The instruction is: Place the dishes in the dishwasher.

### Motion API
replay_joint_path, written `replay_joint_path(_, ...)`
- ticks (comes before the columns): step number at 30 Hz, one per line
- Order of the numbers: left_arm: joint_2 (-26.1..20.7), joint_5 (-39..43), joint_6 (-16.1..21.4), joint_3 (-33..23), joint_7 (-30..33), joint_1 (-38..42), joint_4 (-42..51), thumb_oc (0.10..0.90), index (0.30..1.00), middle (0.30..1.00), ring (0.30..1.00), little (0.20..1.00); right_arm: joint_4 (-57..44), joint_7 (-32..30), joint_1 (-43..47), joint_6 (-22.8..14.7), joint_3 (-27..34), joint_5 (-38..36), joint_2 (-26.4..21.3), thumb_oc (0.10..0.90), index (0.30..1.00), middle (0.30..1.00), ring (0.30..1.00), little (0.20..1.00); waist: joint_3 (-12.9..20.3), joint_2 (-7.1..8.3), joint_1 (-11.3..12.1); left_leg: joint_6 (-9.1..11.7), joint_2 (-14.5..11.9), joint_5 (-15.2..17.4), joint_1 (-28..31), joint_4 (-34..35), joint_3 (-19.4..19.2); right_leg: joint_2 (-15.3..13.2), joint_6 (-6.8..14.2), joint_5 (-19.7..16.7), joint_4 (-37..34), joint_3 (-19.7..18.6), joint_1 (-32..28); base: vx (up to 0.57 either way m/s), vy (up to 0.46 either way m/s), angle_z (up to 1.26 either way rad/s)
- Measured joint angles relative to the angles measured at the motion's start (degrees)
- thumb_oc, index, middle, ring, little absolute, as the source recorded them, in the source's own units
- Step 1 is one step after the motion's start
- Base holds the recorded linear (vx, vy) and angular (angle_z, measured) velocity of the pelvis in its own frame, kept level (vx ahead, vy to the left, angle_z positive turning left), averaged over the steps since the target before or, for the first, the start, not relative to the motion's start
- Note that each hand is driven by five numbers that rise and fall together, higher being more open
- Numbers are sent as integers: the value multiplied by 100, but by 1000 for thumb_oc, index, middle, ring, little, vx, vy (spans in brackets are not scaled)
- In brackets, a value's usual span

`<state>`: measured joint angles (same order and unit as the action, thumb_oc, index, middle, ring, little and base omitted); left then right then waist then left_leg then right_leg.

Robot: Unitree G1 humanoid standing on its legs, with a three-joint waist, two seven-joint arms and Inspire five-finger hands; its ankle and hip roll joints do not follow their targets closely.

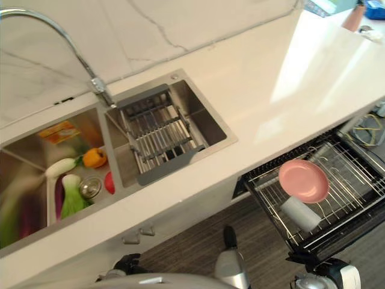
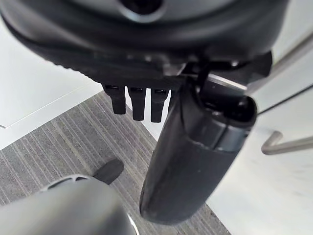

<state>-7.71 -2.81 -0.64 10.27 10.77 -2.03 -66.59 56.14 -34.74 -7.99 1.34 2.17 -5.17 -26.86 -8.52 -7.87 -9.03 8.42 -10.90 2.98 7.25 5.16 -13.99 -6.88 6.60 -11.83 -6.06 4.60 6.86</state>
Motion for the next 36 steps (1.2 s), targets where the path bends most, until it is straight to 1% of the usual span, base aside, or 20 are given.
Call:
replay_joint_path(2, -76, 4, -6, -9, -17, -96, 43, 800, 900, 900, 900, 900, -11, 194, 66, 54, 20, 400, -250, 400, 300, 300, 300, 300, -16, -2, 96, 30, -47, -38, -7, -32, 103, 13, -21, 14, -2, 122, -86, 13, -92, 32)
replay_joint_path(4, -108, 11, 6, -37, -41, -161, 131, 800, 900, 900, 900, 900, -41, 444, 12, 239, -174, 637, -516, 400, 300, 300, 300, 300, -77, -20, 147, 49, -96, -63, -20, -91, 375, 7, -38, 78, -6, 321, -287, -16, -60, 54)
replay_joint_path(6, -120, 11, 18, -36, -70, -183, 176, 800, 900, 900, 900, 900, -85, 517, 51, 240, -140, 778, -573, 400, 300, 300, 300, 300, -106, -27, 172, 39, -103, -88, -13, -70, 424, 12, -41, 85, -5, 342, -318, -19, -48, 33)
replay_joint_path(8, -114, 16, 60, -22, -120, -156, 299, 800, 900, 900, 900, 900, -498, 739, 85, 300, -186, 1017, -897, 400, 300, 300, 300, 300, -277, -133, 238, 14, -91, -94, -129, -156, 668, -2, -44, 94, -6, 385, -391, -13, -64, 39)
replay_joint_path(10, -96, 30, 96, -22, -124, -130, 132, 800, 900, 900, 900, 900, -986, 834, 185, 445, -186, 1047, -1345, 400, 300, 300, 300, 300, -347, -319, 263, -27, -94, -115, -225, -154, 905, -6, -64, 140, -6, 508, -448, 9, -50, 54)
replay_joint_path(12, -93, 28, 91, -21, -122, -105, -47, 800, 900, 900, 900, 900, -1078, 875, 236, 451, -221, 1127, -1440, 400, 300, 300, 300, 300, -380, -380, 267, -37, -109, -124, -226, -154, 980, -3, -74, 157, -7, 565, -502, 14, -24, 31)
replay_joint_path(15, -36, -2, -116, -23, -238, -363, -434, 800, 900, 900, 900, 900, -1321, 912, 866, 439, -426, 1478, -1709, 400, 300, 300, 300, 300, -487, -605, 364, -2, -134, -164, -256, -148, 1073, 48, -87, 182, -8, 686, -542, -30, -37, 16)
replay_joint_path(16, -36, -2, -116, -23, -238, -363, -434, 800, 900, 900, 900, 900, -1321, 912, 866, 439, -426, 1478, -1709, 400, 300, 300, 300, 300, -487, -605, 364, -2, -134, -164, -256, -148, 1073, 48, -87, 182, -8, 686, -542, -41, -38, 19)
replay_joint_path(17, -27, 3, -109, 6, -252, -570, -444, 800, 900, 900, 900, 900, -1269, 910, 1261, 410, -608, 1492, -1755, 400, 300, 300, 300, 300, -495, -626, 441, -24, -127, -223, -356, -151, 1168, 51, -87, 181, -7, 768, -513, -22, -33, 24)
replay_joint_path(19, -19, 10, -119, 5, -277, -613, -449, 800, 900, 900, 900, 900, -1064, 847, 1486, 484, -696, 1456, -1748, 497, 446, 446, 446, 446, -541, -563, 503, 4, -130, -308, -458, -102, 1323, 49, -90, 183, -7, 817, -483, -15, -41, 36)
replay_joint_path(20, -18, 41, -119, -7, -280, -636, -446, 800, 900, 900, 900, 900, -999, 848, 1486, 485, -704, 1454, -1748, 563, 545, 545, 545, 545, -560, -536, 530, 11, -133, -333, -465, -72, 1354, 48, -91, 184, -8, 847, -483, -7, -27, 29)
replay_joint_path(21, -19, 113, -107, -39, -299, -685, -439, 800, 900, 900, 900, 900, -984, 852, 1481, 473, -744, 1456, -1747, 800, 900, 900, 900, 900, -614, -461, 530, 20, -135, -363, -476, -37, 1386, 22, -96, 188, -8, 899, -483, -11, -18, 19)
replay_joint_path(25, -1, 284, -66, -282, -341, -653, -440, 800, 900, 900, 900, 900, -965, 868, 1375, 439, -766, 1468, -1741, 800, 900, 900, 900, 900, -666, -357, 495, 17, -115, -395, -540, -27, 1507, -9, -96, 187, -6, 1021, -502, 33, 1, 16)
replay_joint_path(27, -1, 284, -66, -282, -341, -653, -440, 800, 900, 900, 900, 900, -965, 868, 1375, 439, -766, 1468, -1741, 800, 900, 900, 900, 900, -666, -357, 495, 17, -115, -395, -540, -27, 1507, -9, -96, 187, -6, 1021, -502, 18, 11, 12)
replay_joint_path(28, -2, 481, -70, -562, -359, -599, -443, 800, 900, 900, 900, 900, -967, 875, 1078, 307, -623, 1507, -1558, 800, 900, 900, 900, 900, -622, -338, 490, 46, -112, -409, -503, -11, 1622, -25, -95, 225, -6, 1130, -611, 19, 11, 21)
replay_joint_path(29, -2, 481, -70, -562, -359, -599, -443, 800, 900, 900, 900, 900, -967, 875, 1078, 307, -623, 1507, -1558, 800, 900, 900, 900, 900, -622, -338, 490, 46, -112, -409, -503, -11, 1622, -25, -95, 225, -6, 1130, -611, 63, 71, 24)
replay_joint_path(30, 16, 601, -75, -681, -410, -567, -438, 800, 900, 900, 900, 900, -978, 932, 855, 159, -576, 1527, -1188, 800, 900, 900, 900, 900, -558, -297, 496, 89, -111, -431, -480, 23, 1627, -42, -87, 229, -1, 1154, -625, 55, 63, 8)
replay_joint_path(33, -4, 1019, -109, -954, -642, -571, -317, 800, 900, 900, 900, 900, -928, 959, 454, -75, -513, 1670, -662, 800, 900, 900, 900, 900, -496, -190, 555, 128, -123, -438, -360, 30, 1636, -23, -61, 299, -3, 1274, -833, 31, 39, 18)
replay_joint_path(34, -127, 1168, -124, -938, -751, -645, -332, 800, 900, 900, 900, 900, -752, 1244, 347, -97, -1046, 1712, -349, 800, 900, 900, 900, 900, -360, -58, 554, 144, -122, -417, -360, 30, 1625, -13, -66, 339, -3, 1266, -823, 21, 45, 7)
replay_joint_path(36, -241, 1205, -118, -944, -793, -652, -330, 800, 900, 900, 900, 900, -504, 1452, 362, -200, -1340, 1869, 39, 800, 900, 900, 900, 900, -276, 51, 583, 144, -113, -416, -367, 31, 1632, -18, -50, 324, -2, 1270, -824, 17, 27, 2)
